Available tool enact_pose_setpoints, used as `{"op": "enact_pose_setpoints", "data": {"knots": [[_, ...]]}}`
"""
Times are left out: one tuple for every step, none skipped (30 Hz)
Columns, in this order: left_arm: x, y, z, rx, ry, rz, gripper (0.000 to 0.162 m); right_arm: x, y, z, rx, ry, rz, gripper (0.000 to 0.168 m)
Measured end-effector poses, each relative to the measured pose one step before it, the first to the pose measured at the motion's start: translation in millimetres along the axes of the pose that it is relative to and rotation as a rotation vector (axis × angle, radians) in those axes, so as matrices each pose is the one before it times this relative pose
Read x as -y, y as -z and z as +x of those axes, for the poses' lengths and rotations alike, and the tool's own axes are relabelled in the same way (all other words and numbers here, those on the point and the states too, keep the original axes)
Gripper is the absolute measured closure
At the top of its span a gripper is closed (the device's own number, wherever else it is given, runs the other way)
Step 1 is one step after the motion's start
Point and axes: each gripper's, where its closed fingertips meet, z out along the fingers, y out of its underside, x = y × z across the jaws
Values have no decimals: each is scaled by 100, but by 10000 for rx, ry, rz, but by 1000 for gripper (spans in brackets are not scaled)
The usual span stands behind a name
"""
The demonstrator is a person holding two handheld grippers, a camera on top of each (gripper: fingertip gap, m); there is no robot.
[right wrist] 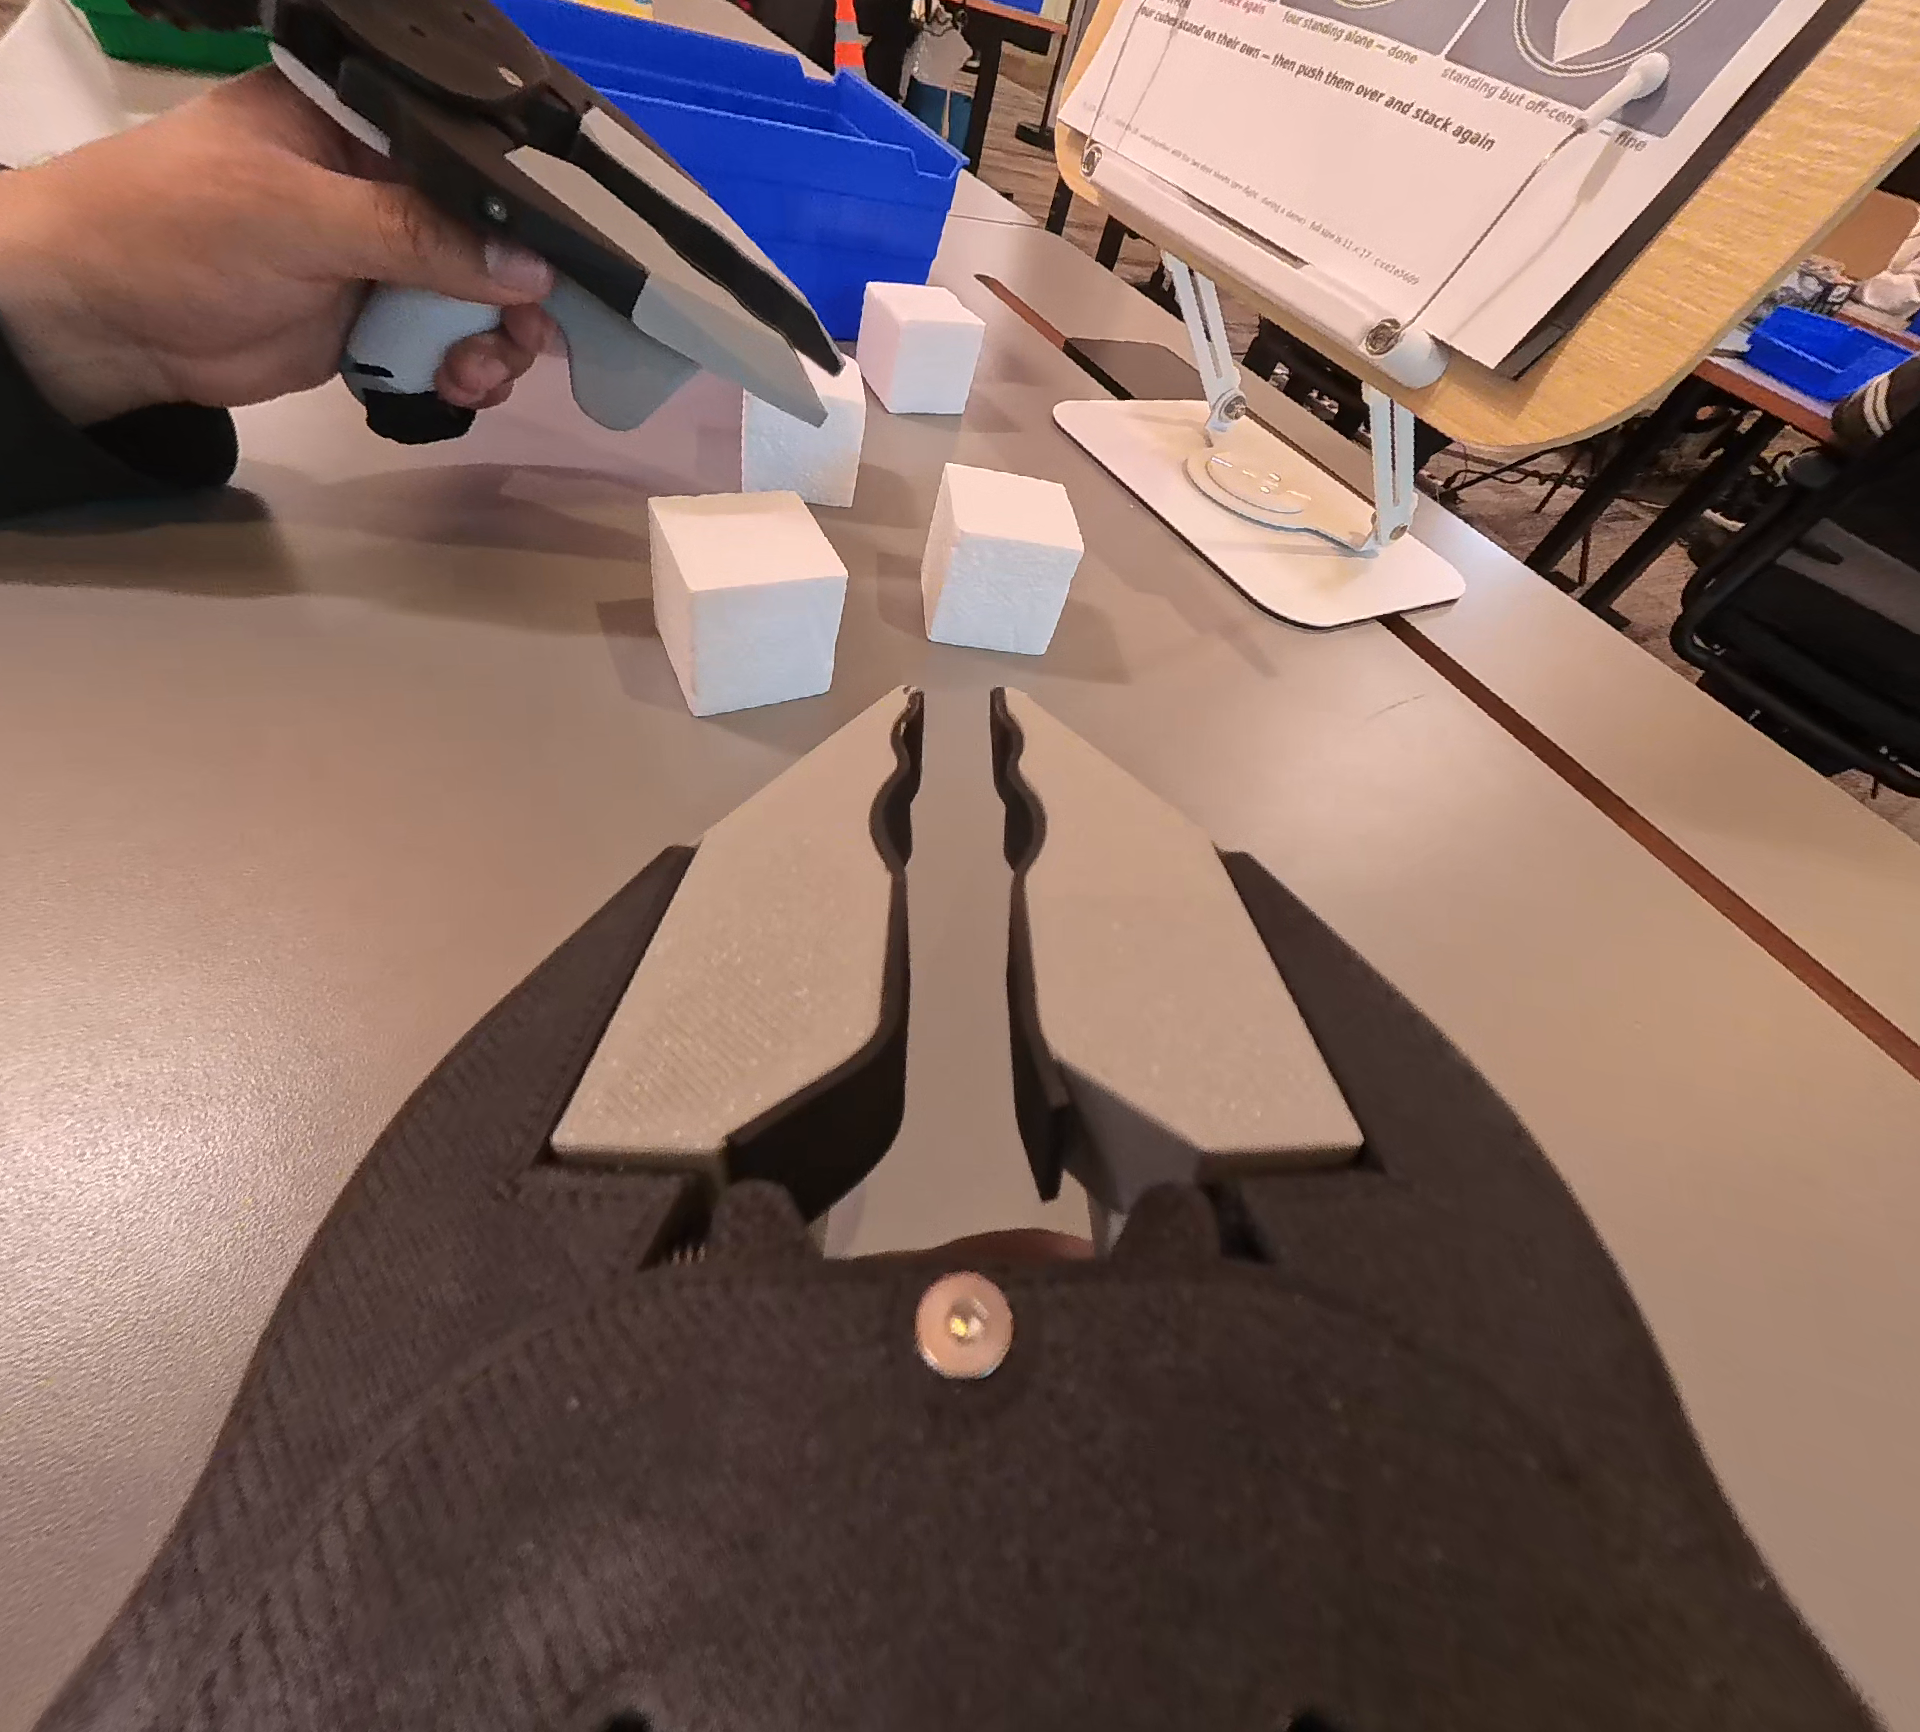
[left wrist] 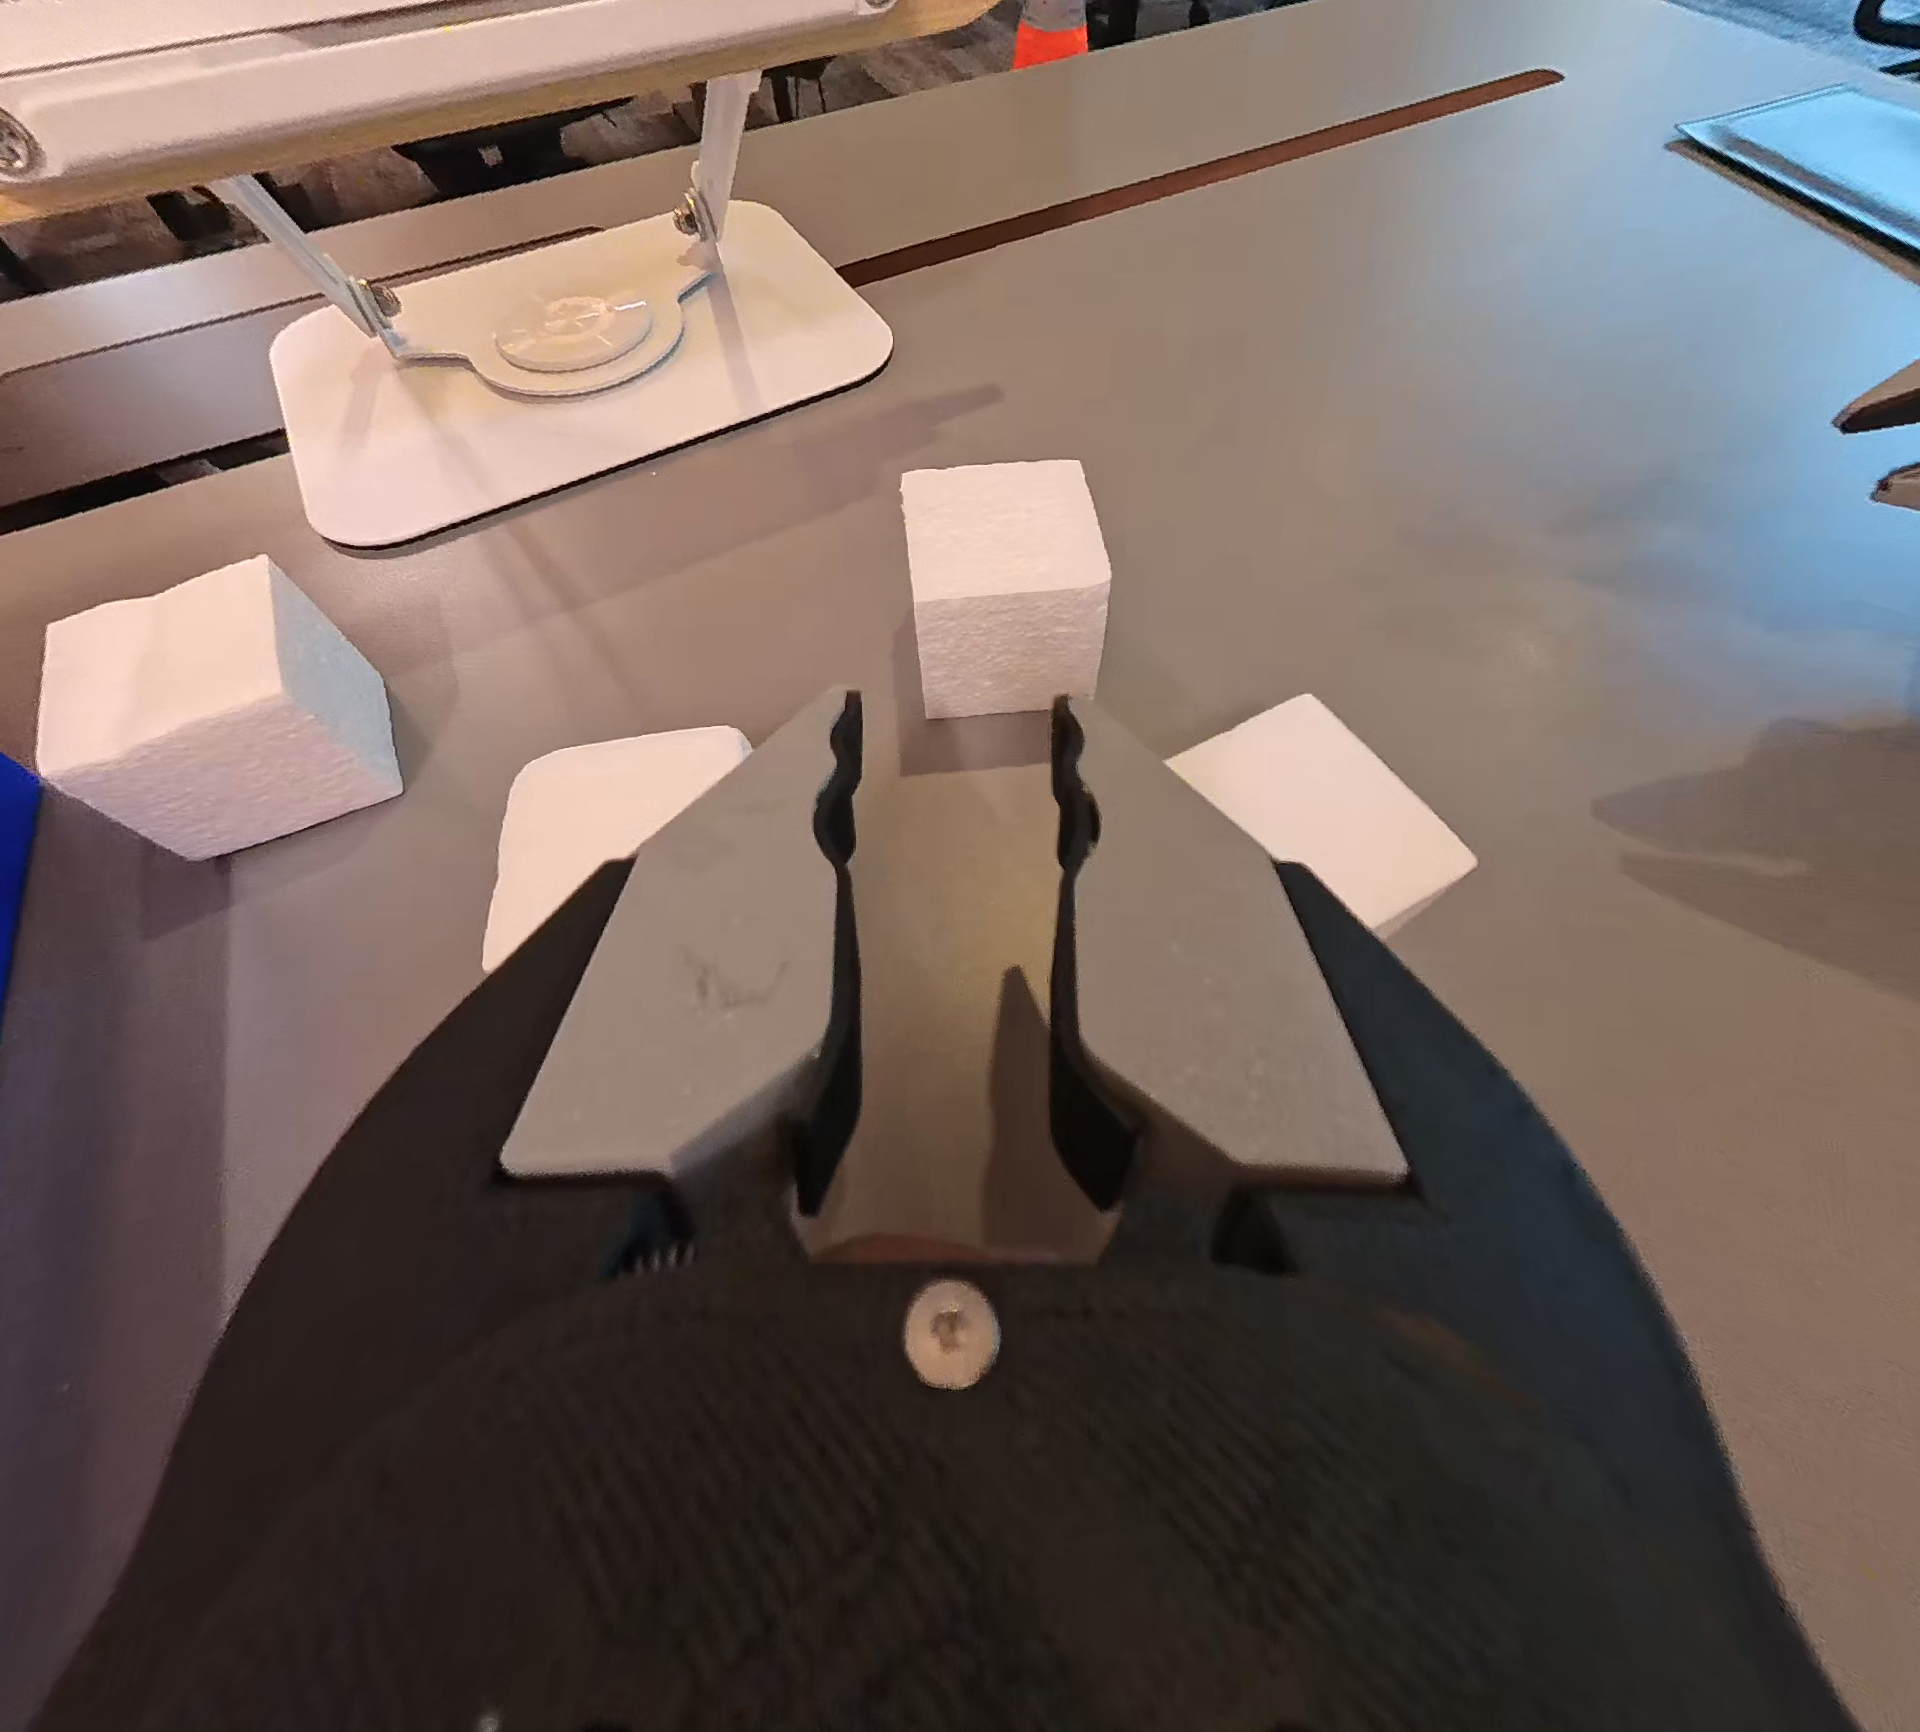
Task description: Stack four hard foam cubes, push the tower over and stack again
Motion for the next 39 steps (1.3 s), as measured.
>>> {"op": "enact_pose_setpoints", "data": {"knots": [[-118,-49,-30,-23,67,-58,126,-42,-27,-12,3,0,-15,158],[-99,-41,-26,-15,51,-48,126,-23,-20,-29,8,8,-10,158],[-25,-38,7,-13,16,-9,126,-4,-16,-28,11,10,-10,158],[-5,-25,41,-10,-16,5,126,14,-1,-28,4,13,-4,158],[-55,-31,37,2,-32,-24,126,39,19,-13,-2,20,4,158],[-47,-46,32,16,-41,-34,126,43,18,-1,-9,24,6,158],[-23,-30,35,16,-51,-15,126,47,23,9,-16,19,11,158],[-32,-40,57,0,-47,-19,126,31,10,3,-1,5,10,158],[-53,-28,30,6,-29,-33,126,8,10,-8,6,-7,1,158],[-15,-12,11,14,-23,-11,126,5,-2,-7,3,-3,3,158],[13,-7,8,8,-19,8,126,-4,-2,11,-2,-2,-2,158],[6,12,-1,3,-1,1,126,-27,-10,9,-1,-6,-12,158],[5,19,-15,-2,11,4,126,-24,1,13,-7,-5,-9,158],[36,36,-34,12,15,21,126,-5,-2,18,-7,-1,-2,158],[59,43,-28,0,9,34,126,7,-3,-7,5,-1,5,158],[42,45,-33,7,20,19,126,-4,-5,-4,0,-3,4,158],[25,29,-23,-5,14,17,126,-14,-7,-6,0,-1,-5,158],[16,32,-37,12,16,9,126,-23,-22,0,1,5,-6,158],[38,27,-39,14,4,17,126,-19,-9,-4,5,0,-8,158],[11,23,-33,10,4,11,126,-24,-21,-7,2,-2,-7,158],[3,20,-34,11,9,2,126,-14,-8,-4,-1,1,-5,158],[3,14,-27,4,10,-1,126,-5,0,-5,-1,7,2,158],[-1,5,-14,1,9,1,126,31,-4,-5,2,7,14,158],[-18,-2,-17,1,9,-7,126,19,3,-26,14,-1,14,158],[-6,-1,-25,12,6,-6,126,24,0,-45,25,-3,9,158],[-4,13,-32,10,-3,2,126,24,1,-46,17,7,14,158],[-16,13,-50,23,1,-9,126,4,-8,-9,-4,13,-3,158],[4,20,-71,33,1,3,126,0,-11,-2,-3,14,-14,158],[6,21,-51,11,7,16,126,4,7,-5,-3,12,1,158],[3,20,-49,7,23,3,126,24,4,-17,2,1,8,158],[7,27,-79,21,19,10,126,21,3,-3,3,-5,2,158],[-4,23,-77,16,12,8,126,11,1,9,-6,-2,1,158],[-33,23,-106,22,22,-19,126,25,14,6,-5,-1,5,158],[-14,46,-170,63,26,-1,126,30,11,6,-4,2,9,158],[34,80,-194,68,25,28,125,41,29,5,-9,8,10,158],[24,86,-228,71,43,22,125,68,41,16,-14,15,17,158],[36,123,-313,104,61,30,124,73,39,26,-20,18,20,158],[11,135,-389,126,66,22,123,77,47,38,-20,14,19,158],[-54,133,-453,145,78,-8,122,83,51,37,-21,5,26,158]]}}
